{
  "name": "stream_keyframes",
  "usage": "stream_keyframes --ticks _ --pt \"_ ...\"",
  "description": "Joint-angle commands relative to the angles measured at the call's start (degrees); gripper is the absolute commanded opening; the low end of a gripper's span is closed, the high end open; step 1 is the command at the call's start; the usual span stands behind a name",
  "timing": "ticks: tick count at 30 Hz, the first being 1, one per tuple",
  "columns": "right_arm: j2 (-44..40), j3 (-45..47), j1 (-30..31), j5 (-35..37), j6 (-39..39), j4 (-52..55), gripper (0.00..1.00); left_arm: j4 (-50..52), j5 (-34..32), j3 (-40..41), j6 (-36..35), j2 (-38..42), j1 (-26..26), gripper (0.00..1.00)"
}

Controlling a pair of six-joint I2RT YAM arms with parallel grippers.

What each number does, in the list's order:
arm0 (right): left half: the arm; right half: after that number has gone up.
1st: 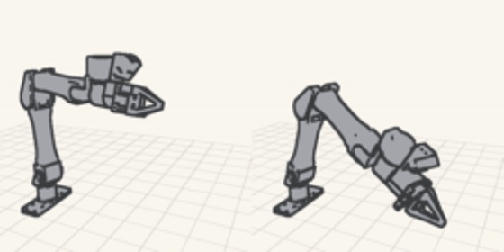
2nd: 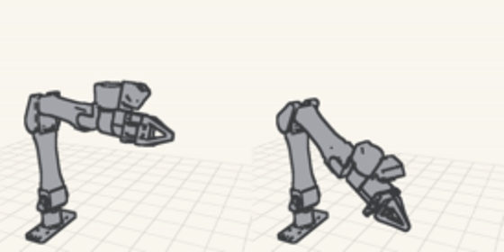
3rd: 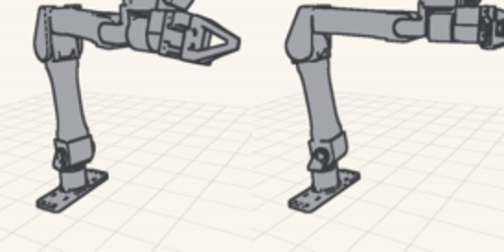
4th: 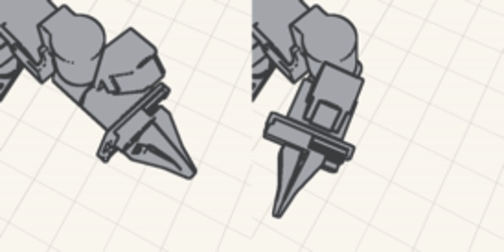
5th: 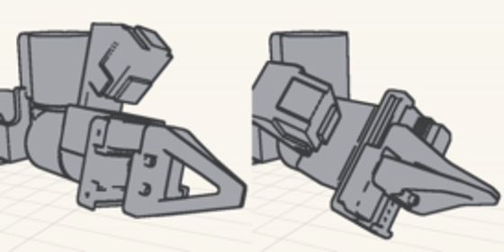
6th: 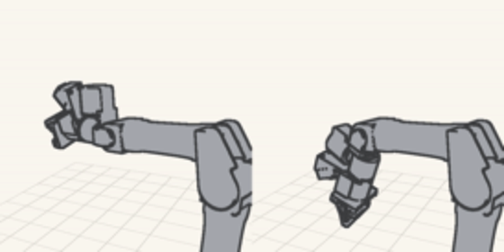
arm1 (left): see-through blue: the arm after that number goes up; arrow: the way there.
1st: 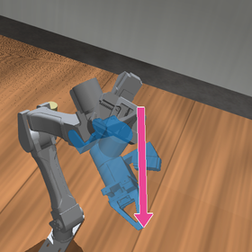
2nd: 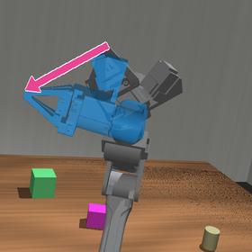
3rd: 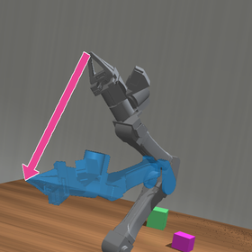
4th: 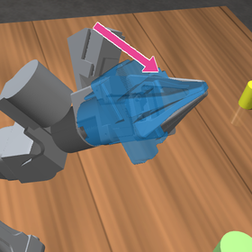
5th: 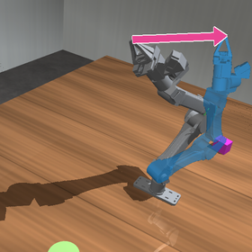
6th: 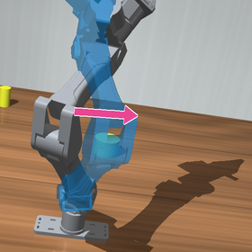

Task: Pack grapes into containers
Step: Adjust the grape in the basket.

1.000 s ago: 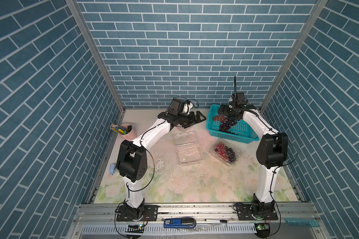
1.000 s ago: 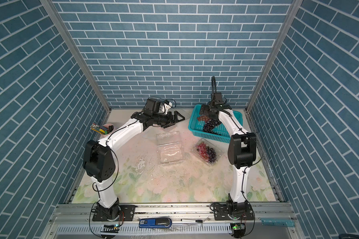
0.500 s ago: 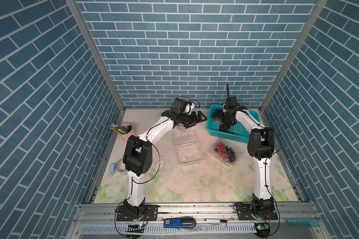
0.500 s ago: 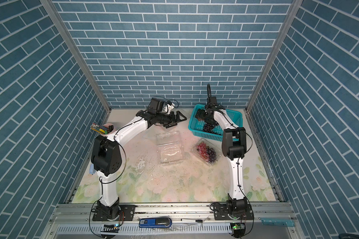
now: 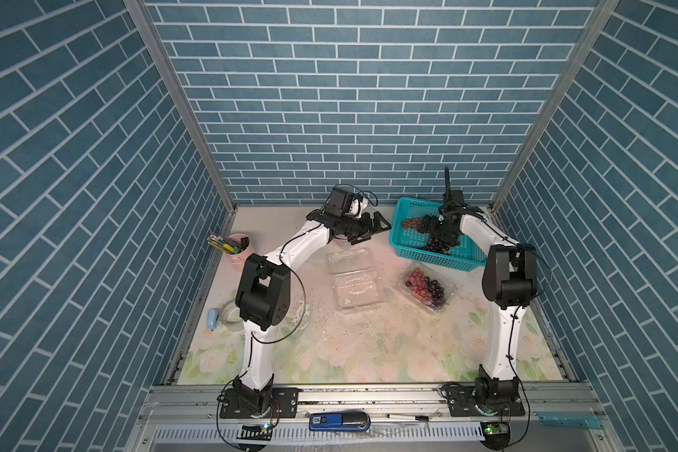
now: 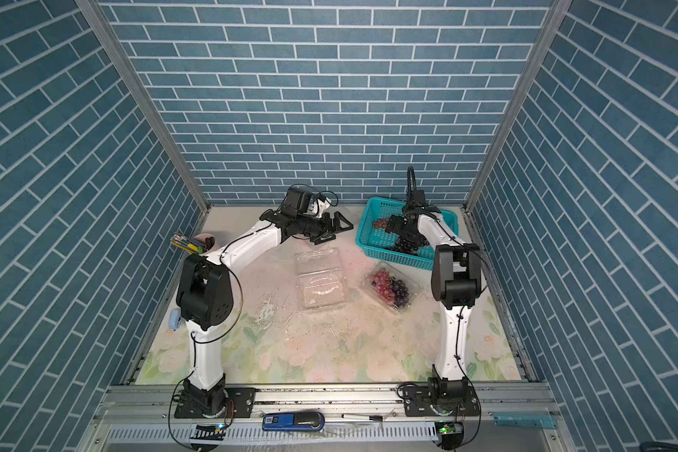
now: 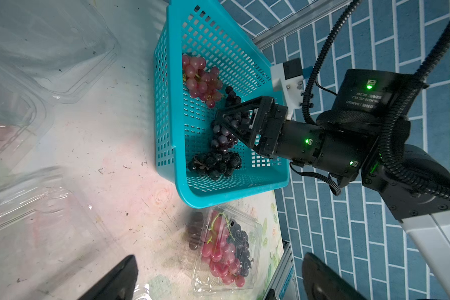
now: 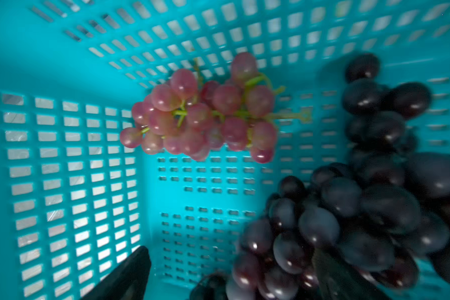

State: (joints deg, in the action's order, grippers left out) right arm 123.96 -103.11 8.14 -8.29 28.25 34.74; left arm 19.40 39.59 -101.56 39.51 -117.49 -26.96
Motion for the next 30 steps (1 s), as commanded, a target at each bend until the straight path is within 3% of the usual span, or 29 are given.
stream_keyframes --ticks 1,13,17,30 --pt "-4.6 2.4 -1.0 2.9 -2.0 1.3 0.99 -1.1 1.2 -1.4 0.8 -1.6 0.2 1.00" --pt "-8.0 3.1 -2.9 7.8 -5.5 4.1 0.99 -1.5 1.7 -1.7 1.3 -2.7 0.1 1.00" --pt "-4.6 -2.7 -1.9 10.5 -7.1 5.9 0.98 -1.1 1.9 -2.7 1.3 -3.3 0.1 1.00" --pt "15.3 -28.7 1.2 8.0 -9.3 12.1 0.98 -0.2 2.0 -2.7 0.9 -3.1 0.2 1.00"
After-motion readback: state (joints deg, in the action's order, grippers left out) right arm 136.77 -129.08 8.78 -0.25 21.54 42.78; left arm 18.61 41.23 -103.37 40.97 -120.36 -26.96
